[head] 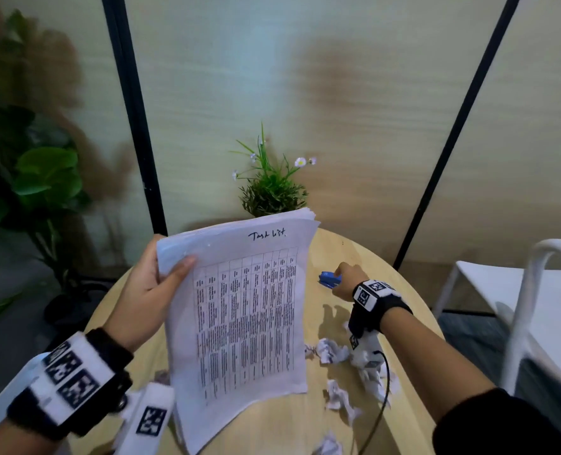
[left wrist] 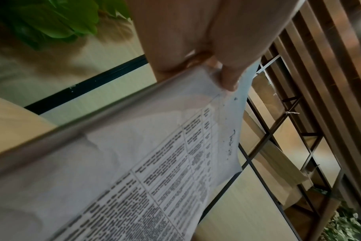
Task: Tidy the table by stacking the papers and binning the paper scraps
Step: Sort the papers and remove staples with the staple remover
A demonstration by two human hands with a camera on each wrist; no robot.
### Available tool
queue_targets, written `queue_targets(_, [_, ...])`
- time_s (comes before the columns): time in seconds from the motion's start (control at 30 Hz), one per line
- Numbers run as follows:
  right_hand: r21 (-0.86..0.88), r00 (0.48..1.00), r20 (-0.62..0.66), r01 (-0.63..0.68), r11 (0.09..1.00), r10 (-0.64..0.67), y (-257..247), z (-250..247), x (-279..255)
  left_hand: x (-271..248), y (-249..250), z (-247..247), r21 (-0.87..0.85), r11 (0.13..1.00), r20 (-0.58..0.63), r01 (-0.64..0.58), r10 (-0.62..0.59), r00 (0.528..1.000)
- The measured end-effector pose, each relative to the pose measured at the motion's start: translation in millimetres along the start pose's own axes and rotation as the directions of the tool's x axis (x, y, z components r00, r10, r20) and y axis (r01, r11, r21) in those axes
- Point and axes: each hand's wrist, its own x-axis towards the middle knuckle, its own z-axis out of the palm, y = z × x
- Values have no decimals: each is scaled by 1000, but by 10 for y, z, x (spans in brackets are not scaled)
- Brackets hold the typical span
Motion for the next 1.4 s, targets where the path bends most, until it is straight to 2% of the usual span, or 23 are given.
queue_targets(0.23, [-167, 998, 6, -54, 984, 56, 246, 399, 1106, 85, -137, -70, -17, 999, -15, 36, -36, 999])
queue_targets(0.37, [-167, 989, 122, -64, 984, 85, 679, 865, 2050, 123, -188, -93, 1, 998, -35, 59, -59, 998])
queue_targets(0.4, [-158, 986, 138, -71, 985, 93, 637, 855, 2004, 126, -198, -92, -8, 998, -35, 65, -65, 997])
queue_targets(0.53, [-212, 995, 99, -11, 977, 33, 260, 537, 1209, 130, -201, -79, -65, 995, -33, 77, -80, 996])
queue_targets(0.63, [-158, 997, 66, -30, 987, 41, 202, 466, 1056, 137, -188, -83, -91, 993, -11, 72, -73, 997])
queue_targets(0.77, [137, 1000, 12, -18, 990, 17, 152, 345, 939, 109, -144, -58, -131, 989, -52, 65, -73, 996])
queue_targets(0.83, [352, 999, -44, 12, 936, 4, 86, 232, 742, 87, -127, -23, -156, 986, -73, 61, -73, 995])
queue_targets(0.93, [565, 988, -145, 127, 815, -53, -61, -46, 339, 61, -94, 36, -187, 981, -85, 48, -65, 994])
queue_targets(1.0, [678, 956, -264, 279, 681, -128, -207, -330, -35, 29, -57, 43, -179, 983, -76, 44, -58, 995])
queue_targets(1.07, [745, 903, -402, 418, 520, -150, -379, -640, -436, -23, -21, 25, -165, 985, -79, 51, -65, 995])
queue_targets(1.17, [713, 779, -614, 617, 334, -128, -646, -1102, -1009, -131, 2, 7, -168, 983, -97, 70, -87, 991])
queue_targets(1.23, [663, 690, -712, 722, 199, -130, -830, -1332, -1391, -211, 44, -8, -170, 982, -98, 79, -96, 991])
queue_targets(1.3, [592, 602, -780, 798, 107, -172, -992, -1401, -1705, -276, 85, -24, -166, 983, -91, 74, -90, 992])
queue_targets(1.4, [493, 491, -832, 868, 63, -257, -1237, -1262, -2071, -372, 162, -58, -154, 986, -89, 63, -77, 993])
